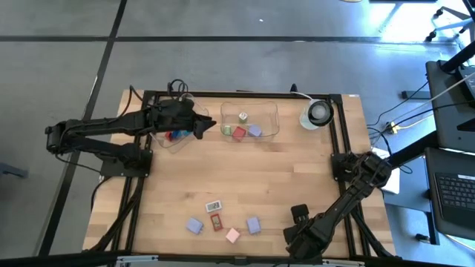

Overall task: Pick & Place Office items
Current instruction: Put the dark blue charger adapter into the right transparent bin

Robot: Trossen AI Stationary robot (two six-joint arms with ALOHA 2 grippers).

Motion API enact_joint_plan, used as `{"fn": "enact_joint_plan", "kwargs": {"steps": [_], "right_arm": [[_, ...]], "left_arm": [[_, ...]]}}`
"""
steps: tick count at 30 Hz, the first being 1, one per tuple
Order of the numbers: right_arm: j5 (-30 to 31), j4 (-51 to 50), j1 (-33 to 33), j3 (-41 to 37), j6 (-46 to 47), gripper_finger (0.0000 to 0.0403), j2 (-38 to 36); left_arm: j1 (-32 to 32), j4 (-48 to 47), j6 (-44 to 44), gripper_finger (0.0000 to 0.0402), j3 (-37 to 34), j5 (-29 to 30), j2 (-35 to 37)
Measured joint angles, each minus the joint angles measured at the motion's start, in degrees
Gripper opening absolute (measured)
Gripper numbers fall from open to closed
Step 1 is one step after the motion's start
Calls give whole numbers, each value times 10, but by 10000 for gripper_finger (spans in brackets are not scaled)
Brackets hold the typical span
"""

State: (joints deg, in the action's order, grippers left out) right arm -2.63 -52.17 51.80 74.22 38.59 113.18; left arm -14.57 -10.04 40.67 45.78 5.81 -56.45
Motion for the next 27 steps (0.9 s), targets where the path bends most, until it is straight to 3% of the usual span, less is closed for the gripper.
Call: {"fn": "enact_joint_plan", "kwargs": {"steps": [6, 20, 27], "right_arm": [[-26, -9, 24, 0, -23, 240, -1], [-8, -6, 38, 0, -28, 224, -1], [-9, -6, 38, 0, -27, 162, -2]], "left_arm": [[0, 0, 6, 185, 0, 6, 0], [0, 0, 7, 185, 0, 6, 0], [0, 0, 7, 185, 0, 6, 0]]}}
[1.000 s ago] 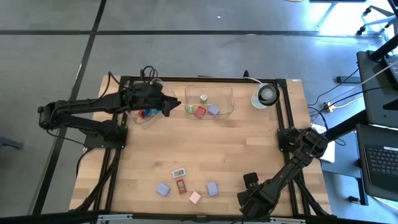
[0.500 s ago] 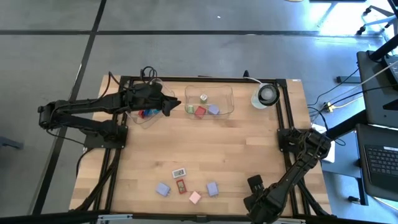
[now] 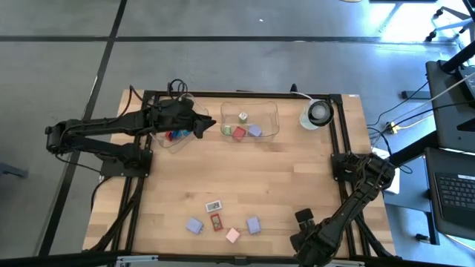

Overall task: Pick & Place Office items
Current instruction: Put the dark blue charger adapter into the right transparent bin

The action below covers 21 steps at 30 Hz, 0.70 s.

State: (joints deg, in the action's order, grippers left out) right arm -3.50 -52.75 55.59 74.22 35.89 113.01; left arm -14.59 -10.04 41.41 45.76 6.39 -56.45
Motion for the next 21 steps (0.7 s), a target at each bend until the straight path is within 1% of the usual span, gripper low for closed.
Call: {"fn": "enact_joint_plan", "kwargs": {"steps": [3, 6, 9, 11, 15, 18, 21], "right_arm": [[-8, -1, -1, 0, 30, 131, -1], [-31, -4, -5, 0, 77, 129, -1], [-30, -21, -8, 0, 104, 129, -11], [-5, -41, -11, 0, 111, 134, -26], [66, -113, -30, 0, 120, 142, -71], [107, -179, -63, 0, 131, 139, -106], [180, -224, -106, 0, 132, 138, -147]], "left_arm": [[0, 0, 0, 185, 0, 0, 0], [0, 0, 0, 185, 0, 0, 0], [0, 0, -1, 185, 0, 0, 0], [0, 0, -5, 185, 0, 1, 0], [-2, 0, -20, 185, 0, 3, 0], [-2, 0, -31, 185, 0, 14, 0], [-2, 6, -41, 185, 0, 17, 0]]}}
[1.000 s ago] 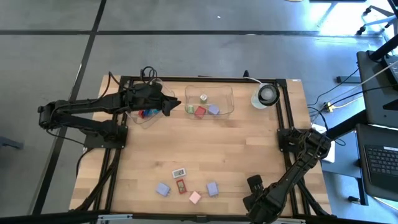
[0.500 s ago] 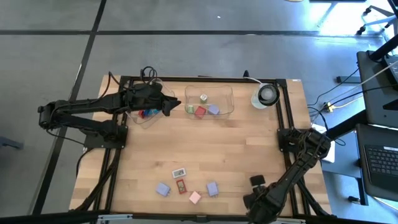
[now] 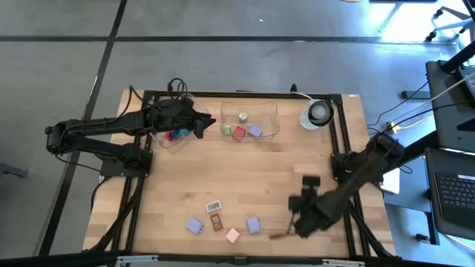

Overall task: Pick & Place Office items
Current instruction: Put the dark blue charger adapter into the right transparent bin

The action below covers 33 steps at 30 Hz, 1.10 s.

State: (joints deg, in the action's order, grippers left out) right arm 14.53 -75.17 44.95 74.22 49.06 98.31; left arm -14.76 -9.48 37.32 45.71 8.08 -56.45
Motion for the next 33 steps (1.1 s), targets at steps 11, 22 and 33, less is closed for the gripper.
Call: {"fn": "enact_joint_plan", "kwargs": {"steps": [11, 22, 33], "right_arm": [[354, 24, -201, 0, -5, 140, -113], [450, 360, -355, 0, -60, 141, -133], [142, 720, -447, 0, -217, 142, -133]], "left_arm": [[0, 51, -11, 185, 0, -4, 0], [0, 84, -39, 185, 0, -1, 0], [0, 96, -118, 185, 0, -2, 0]]}}
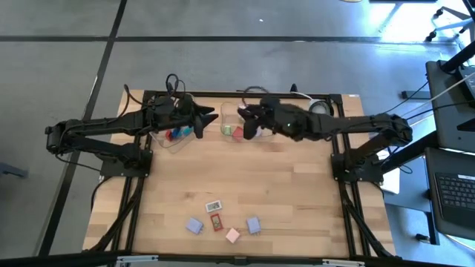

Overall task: Pick & Place Office items
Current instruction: Put the dark blue charger adapter into the right transparent bin

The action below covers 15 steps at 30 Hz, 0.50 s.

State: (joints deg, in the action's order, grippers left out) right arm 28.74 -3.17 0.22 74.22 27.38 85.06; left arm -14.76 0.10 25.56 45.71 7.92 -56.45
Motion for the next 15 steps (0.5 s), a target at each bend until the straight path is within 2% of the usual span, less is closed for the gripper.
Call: {"fn": "enact_joint_plan", "kwargs": {"steps": [5, 10, 15], "right_arm": [[-84, 81, -13, 0, -62, 142, 0], [-94, 137, -13, 0, -122, 142, 0], [-102, 149, -14, 0, -141, 142, 0]], "left_arm": [[0, 0, -32, 185, 0, 0, 0], [0, 0, -58, 185, 0, 0, 0], [0, 0, -75, 185, 0, 0, 0]]}}
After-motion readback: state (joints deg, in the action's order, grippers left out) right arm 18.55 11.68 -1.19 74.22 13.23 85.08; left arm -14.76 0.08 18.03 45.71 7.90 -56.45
